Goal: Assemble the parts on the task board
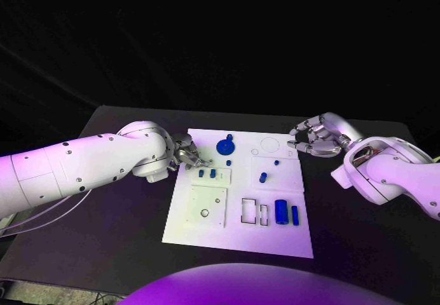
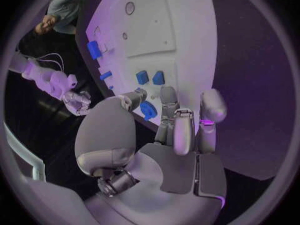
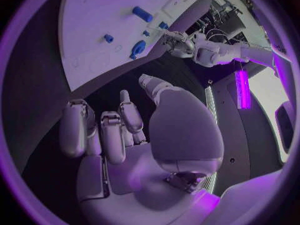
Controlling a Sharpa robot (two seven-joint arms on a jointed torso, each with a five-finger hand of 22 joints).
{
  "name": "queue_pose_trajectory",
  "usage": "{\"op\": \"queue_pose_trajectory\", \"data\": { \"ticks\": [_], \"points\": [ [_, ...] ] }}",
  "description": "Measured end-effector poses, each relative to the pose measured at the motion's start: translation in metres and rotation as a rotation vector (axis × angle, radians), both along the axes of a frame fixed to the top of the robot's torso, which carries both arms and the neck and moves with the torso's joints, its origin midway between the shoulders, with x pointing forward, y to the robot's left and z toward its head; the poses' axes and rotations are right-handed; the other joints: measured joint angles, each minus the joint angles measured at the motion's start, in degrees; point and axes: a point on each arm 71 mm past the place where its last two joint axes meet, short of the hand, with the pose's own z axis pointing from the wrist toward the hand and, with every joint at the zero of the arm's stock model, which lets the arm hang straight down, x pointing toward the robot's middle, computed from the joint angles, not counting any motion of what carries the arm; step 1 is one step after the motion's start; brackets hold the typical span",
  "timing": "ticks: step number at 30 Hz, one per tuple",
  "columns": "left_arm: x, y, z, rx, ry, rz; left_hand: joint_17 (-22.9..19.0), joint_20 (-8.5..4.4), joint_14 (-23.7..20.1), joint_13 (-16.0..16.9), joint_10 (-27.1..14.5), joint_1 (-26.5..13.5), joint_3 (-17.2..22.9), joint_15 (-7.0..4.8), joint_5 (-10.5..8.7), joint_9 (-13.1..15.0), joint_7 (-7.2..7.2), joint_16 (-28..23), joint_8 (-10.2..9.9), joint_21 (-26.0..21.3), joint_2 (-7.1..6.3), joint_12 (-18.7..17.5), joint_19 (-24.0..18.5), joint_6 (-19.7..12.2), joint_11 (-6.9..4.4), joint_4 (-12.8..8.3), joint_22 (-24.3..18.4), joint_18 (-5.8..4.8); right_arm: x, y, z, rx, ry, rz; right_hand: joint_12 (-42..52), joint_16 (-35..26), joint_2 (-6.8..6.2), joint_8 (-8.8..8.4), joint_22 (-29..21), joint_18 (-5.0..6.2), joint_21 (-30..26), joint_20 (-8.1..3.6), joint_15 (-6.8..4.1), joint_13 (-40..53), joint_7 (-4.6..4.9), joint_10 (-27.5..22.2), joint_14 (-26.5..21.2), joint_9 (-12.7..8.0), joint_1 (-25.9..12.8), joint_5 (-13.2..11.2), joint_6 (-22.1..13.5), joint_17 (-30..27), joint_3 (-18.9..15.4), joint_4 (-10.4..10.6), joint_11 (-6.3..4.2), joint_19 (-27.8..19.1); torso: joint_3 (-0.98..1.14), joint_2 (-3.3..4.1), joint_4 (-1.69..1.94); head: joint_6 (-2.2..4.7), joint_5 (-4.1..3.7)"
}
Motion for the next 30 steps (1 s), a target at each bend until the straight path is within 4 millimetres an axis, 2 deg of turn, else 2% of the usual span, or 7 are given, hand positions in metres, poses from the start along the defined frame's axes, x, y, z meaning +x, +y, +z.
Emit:
{"op": "queue_pose_trajectory", "data": {
  "ticks": [4,6,12,16,21,26,30],
  "points": [
    [0.002,-0.002,0.005,-0.125,-0.035,0.034,-0.63,1.35,-2.14,-2.21,-5.69,0.59,-1.08,1.69,0.0,-0.53,1.84,-6.12,-0.36,-12.08,-0.25,-2.79,-7.17,-4.31,1.82,0.75,-0.33,1.31,0.0,0.0,0.0,0.0,0.0,-0.001,0.0,0.0,0.0,0.0,0.0,0.0,0.0,0.0,0.0,0.0,0.0,0.0,0.0,0.0,0.0,0.0,0.0,0.0,0.0,0.0,0.0,0.0,0.04,-0.01,0.0,0.14,0.01],
    [0.003,-0.003,0.008,-0.181,-0.055,0.046,-4.14,2.43,-5.52,-3.21,-8.55,1.02,-4.42,2.82,0.0,-1.36,3.06,-9.91,-1.01,-19.7,-0.05,-3.76,-11.41,-7.26,3.08,1.26,-2.74,2.42,0.0,0.0,0.0,0.0,0.0,-0.001,0.0,0.0,-0.01,0.0,0.0,0.0,0.0,0.0,0.0,0.0,0.19,0.0,0.0,0.05,-0.01,0.0,-0.19,0.0,-0.03,0.21,0.0,0.0,0.04,-0.01,-0.01,0.26,-0.02],
    [0.007,-0.007,0.017,-0.312,-0.159,0.043,-9.78,4.1,-10.34,-6.64,-13.84,9.07,-7.35,4.48,0.0,-5.22,4.94,-14.17,-2.01,-27.21,1.0,-5.68,-14.34,-10.63,4.94,0.64,-5.57,3.28,0.0,-0.001,0.0,0.0,-0.001,-0.003,-0.07,0.0,-0.23,0.0,-0.01,0.08,-0.07,0.0,0.0,-0.15,0.19,-0.22,0.0,0.06,-0.22,0.0,-0.19,0.0,-0.01,0.34,0.22,0.0,0.07,0.02,-0.03,0.4,-0.25],
    [0.008,-0.017,0.02,-0.324,-0.266,-0.037,-21.6,5.76,-20.52,-12.4,-17.24,15.14,-4.66,5.85,0.0,-10.42,6.24,-24.48,-4.72,-31.05,0.51,-9.94,-15.78,-9.71,6.47,0.53,-7.07,3.28,0.0,-0.001,0.0,0.0,-0.001,-0.003,-1.51,-0.57,-0.23,0.0,-0.01,0.92,-1.38,0.0,0.0,-1.7,0.19,-1.69,0.0,0.06,-0.22,0.0,-0.19,0.0,-0.01,0.34,0.11,-0.64,0.04,0.04,0.02,0.48,-0.41],
    [0.006,-0.036,0.021,-0.28,-0.415,-0.197,-25.95,5.95,-22.58,-17.52,-17.19,19.18,-4.37,5.8,0.0,-15.32,4.94,-27.99,-8.71,-33.31,-1.0,-13.92,-15.98,-7.28,6.22,-0.9,-8.08,3.28,0.0,-0.001,0.0,0.0,-0.002,-0.003,-3.68,-1.13,-0.23,0.0,-0.01,0.93,-2.97,-0.05,0.0,-4.21,0.19,-3.75,0.0,0.26,-0.22,0.0,-0.19,0.0,-0.01,0.34,0.14,-1.58,-0.07,0.09,0.04,0.58,-0.54],
    [0.005,-0.054,0.019,-0.195,-0.527,-0.358,-28.06,4.37,-21.6,-23.22,-16.38,21.89,-5.08,4.0,0.0,-20.38,3.11,-28.83,-13.76,-34.4,-0.92,-18.4,-14.35,-2.93,5.43,-4.53,-8.34,3.28,0.001,0.0,0.0,0.002,-0.005,-0.005,-5.89,-1.55,-0.23,0.0,0.0,0.92,-4.41,0.0,0.0,-6.71,0.16,-5.47,0.0,0.33,-0.22,0.02,-0.58,0.0,0.16,0.5,0.09,-2.26,-0.09,0.09,0.01,0.63,-0.48],
    [0.005,-0.064,0.017,-0.129,-0.579,-0.453,-25.5,3.45,-17.62,-26.16,-15.27,22.11,-4.38,3.16,0.0,-22.34,2.5,-25.19,-16.14,-34.33,-1.0,-20.34,-12.87,-0.15,4.32,-6.66,-7.15,3.28,0.001,0.001,0.0,0.003,-0.007,-0.004,-6.29,-1.55,-0.23,0.0,0.03,1.82,-4.69,0.0,0.0,-7.31,0.16,-6.05,0.0,0.39,-0.22,0.22,-0.58,0.0,0.16,0.5,0.1,-2.27,-0.1,0.12,-0.03,0.71,-0.45]
  ]
}}
